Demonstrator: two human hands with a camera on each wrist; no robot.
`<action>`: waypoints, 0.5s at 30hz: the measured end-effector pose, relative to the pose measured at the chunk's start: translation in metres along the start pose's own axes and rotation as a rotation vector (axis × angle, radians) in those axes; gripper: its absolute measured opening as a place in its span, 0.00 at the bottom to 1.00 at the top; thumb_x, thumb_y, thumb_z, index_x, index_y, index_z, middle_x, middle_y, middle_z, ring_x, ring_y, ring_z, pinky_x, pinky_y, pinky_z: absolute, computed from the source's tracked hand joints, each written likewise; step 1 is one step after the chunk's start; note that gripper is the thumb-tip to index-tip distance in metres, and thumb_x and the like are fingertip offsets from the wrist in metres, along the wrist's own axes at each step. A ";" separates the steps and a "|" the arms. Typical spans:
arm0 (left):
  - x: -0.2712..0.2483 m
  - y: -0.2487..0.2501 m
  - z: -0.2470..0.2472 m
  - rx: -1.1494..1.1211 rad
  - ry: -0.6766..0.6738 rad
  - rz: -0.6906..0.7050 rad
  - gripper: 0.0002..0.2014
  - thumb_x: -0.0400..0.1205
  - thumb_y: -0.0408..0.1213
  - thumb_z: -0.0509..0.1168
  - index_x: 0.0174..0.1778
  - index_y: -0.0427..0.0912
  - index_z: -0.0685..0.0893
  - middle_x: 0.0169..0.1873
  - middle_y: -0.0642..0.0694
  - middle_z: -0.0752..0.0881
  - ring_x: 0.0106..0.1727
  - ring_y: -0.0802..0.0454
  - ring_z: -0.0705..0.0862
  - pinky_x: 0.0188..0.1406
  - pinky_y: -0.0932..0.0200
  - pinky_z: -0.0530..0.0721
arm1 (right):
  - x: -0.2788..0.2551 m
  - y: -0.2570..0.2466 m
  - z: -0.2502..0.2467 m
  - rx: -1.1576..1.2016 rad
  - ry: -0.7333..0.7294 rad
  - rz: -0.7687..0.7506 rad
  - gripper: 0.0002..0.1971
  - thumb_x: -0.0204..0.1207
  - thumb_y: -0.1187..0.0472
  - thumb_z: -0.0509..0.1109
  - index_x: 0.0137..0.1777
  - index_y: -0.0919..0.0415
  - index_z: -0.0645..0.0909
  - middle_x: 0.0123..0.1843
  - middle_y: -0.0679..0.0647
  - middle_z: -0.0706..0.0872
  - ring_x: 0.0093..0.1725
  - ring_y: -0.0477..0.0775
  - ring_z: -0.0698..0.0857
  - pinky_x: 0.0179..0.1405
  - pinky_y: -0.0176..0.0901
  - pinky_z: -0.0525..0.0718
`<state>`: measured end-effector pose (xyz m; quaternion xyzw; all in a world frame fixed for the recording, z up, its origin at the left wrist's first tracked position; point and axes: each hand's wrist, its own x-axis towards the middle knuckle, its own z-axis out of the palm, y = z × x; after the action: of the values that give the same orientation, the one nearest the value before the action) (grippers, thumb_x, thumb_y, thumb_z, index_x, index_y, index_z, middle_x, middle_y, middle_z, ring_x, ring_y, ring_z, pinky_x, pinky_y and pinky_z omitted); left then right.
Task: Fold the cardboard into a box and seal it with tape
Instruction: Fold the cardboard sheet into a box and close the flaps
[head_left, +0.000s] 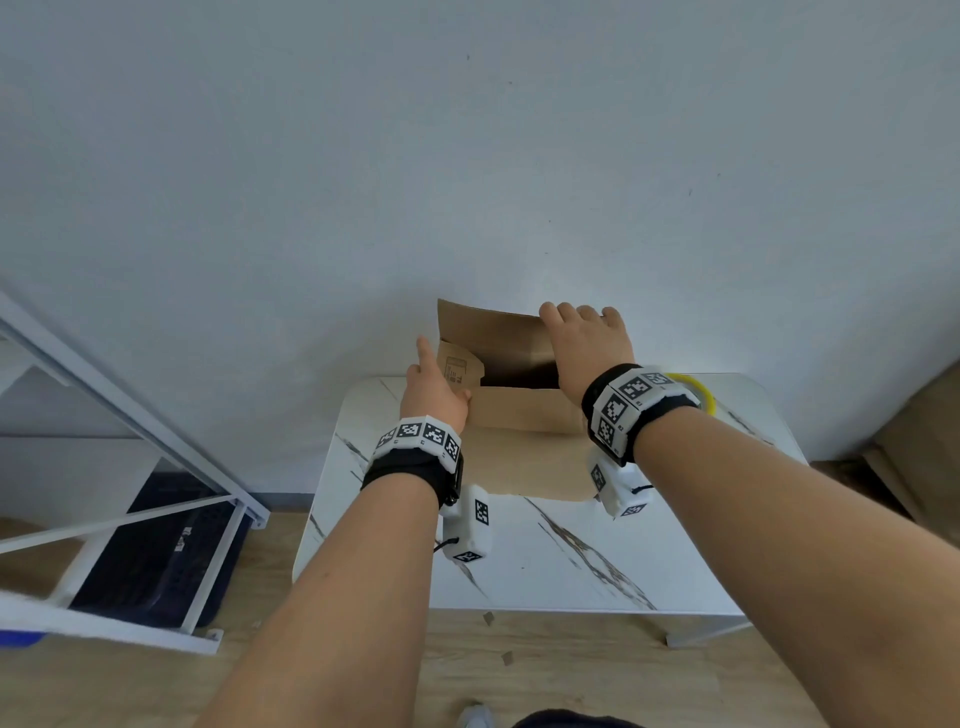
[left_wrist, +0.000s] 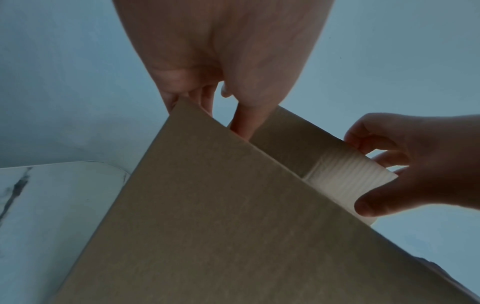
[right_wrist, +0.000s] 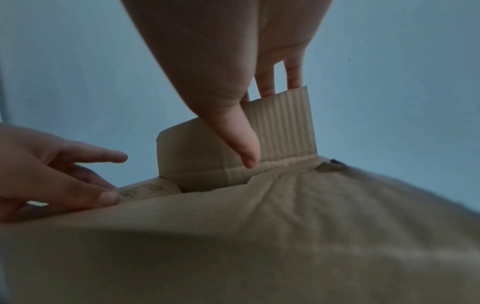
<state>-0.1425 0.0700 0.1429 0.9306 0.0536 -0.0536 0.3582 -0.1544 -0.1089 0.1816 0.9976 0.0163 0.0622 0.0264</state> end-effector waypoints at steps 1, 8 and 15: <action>0.000 0.000 0.000 -0.001 0.000 0.001 0.44 0.82 0.35 0.66 0.85 0.47 0.41 0.74 0.37 0.68 0.67 0.39 0.78 0.60 0.51 0.78 | -0.001 0.000 -0.002 -0.007 0.005 -0.003 0.32 0.68 0.72 0.66 0.72 0.57 0.66 0.64 0.53 0.79 0.65 0.59 0.78 0.73 0.55 0.67; -0.002 -0.001 0.000 -0.002 -0.040 0.016 0.44 0.82 0.37 0.67 0.85 0.48 0.42 0.73 0.37 0.70 0.69 0.40 0.77 0.65 0.51 0.77 | -0.006 0.001 -0.011 -0.092 -0.038 0.019 0.28 0.66 0.70 0.70 0.66 0.56 0.67 0.44 0.50 0.78 0.47 0.57 0.82 0.62 0.47 0.70; -0.002 0.000 0.001 0.026 -0.031 0.024 0.41 0.83 0.37 0.65 0.85 0.47 0.45 0.74 0.37 0.69 0.71 0.39 0.76 0.66 0.51 0.75 | -0.006 -0.008 -0.004 -0.180 -0.181 0.018 0.14 0.76 0.68 0.61 0.60 0.56 0.72 0.38 0.49 0.80 0.40 0.56 0.82 0.42 0.44 0.71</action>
<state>-0.1450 0.0694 0.1420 0.9347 0.0362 -0.0647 0.3475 -0.1613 -0.1008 0.1846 0.9928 -0.0008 -0.0269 0.1168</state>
